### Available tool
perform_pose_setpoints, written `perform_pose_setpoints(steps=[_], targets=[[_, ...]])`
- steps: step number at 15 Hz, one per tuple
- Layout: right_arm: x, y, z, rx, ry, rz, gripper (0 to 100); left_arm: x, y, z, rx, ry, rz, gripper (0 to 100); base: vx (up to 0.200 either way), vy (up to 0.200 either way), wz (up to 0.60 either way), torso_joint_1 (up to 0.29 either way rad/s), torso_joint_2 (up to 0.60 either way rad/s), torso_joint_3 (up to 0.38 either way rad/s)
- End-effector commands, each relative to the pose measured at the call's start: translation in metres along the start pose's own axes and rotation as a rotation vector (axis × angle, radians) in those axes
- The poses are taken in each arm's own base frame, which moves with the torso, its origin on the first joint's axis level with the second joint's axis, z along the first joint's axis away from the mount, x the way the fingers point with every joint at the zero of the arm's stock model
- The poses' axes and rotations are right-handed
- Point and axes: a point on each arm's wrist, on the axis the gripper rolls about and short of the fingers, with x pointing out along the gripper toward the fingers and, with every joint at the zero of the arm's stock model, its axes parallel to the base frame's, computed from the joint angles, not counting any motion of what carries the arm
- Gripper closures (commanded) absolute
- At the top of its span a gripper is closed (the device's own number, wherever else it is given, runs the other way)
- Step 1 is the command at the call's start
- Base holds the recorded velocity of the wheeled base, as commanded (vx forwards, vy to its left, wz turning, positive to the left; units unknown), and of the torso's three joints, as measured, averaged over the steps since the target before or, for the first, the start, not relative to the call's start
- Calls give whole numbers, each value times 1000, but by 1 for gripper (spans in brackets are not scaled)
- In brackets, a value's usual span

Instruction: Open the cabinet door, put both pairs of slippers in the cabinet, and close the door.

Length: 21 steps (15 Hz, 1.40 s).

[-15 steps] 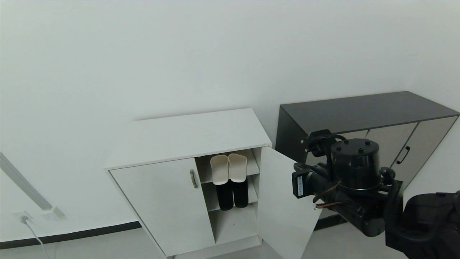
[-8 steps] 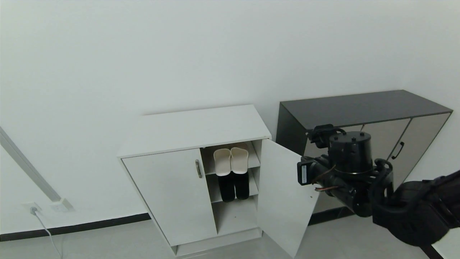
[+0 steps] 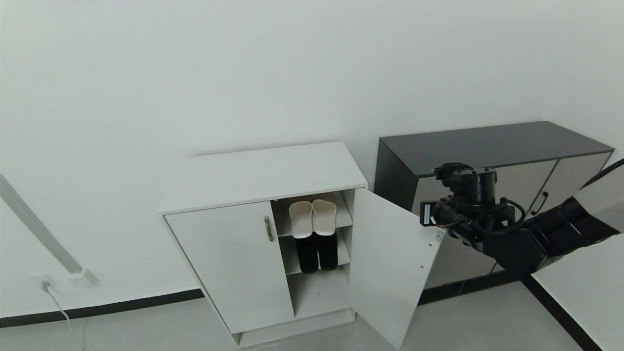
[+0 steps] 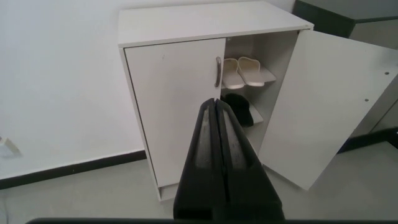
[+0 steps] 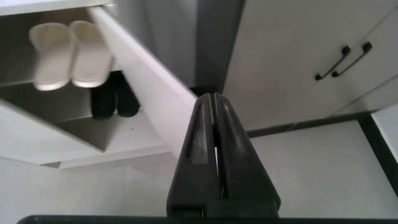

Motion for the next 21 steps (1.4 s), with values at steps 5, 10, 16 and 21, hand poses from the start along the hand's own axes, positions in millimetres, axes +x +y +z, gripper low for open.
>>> perform_pose_setpoints(steps=[5, 10, 16, 21], targets=[[36, -20, -23, 7, 59, -50, 100, 0, 0, 0, -1, 1, 0, 100, 0, 0, 0, 0, 0, 0], [48, -27, -35, 11, 83, -43, 100, 0, 0, 0, -2, 1, 1, 100, 0, 0, 0, 0, 0, 0], [46, -22, -39, 3, 95, -32, 100, 0, 0, 0, -5, 1, 1, 100, 0, 0, 0, 0, 0, 0], [33, -2, -43, -21, 107, 16, 100, 0, 0, 0, -5, 1, 1, 100, 0, 0, 0, 0, 0, 0]])
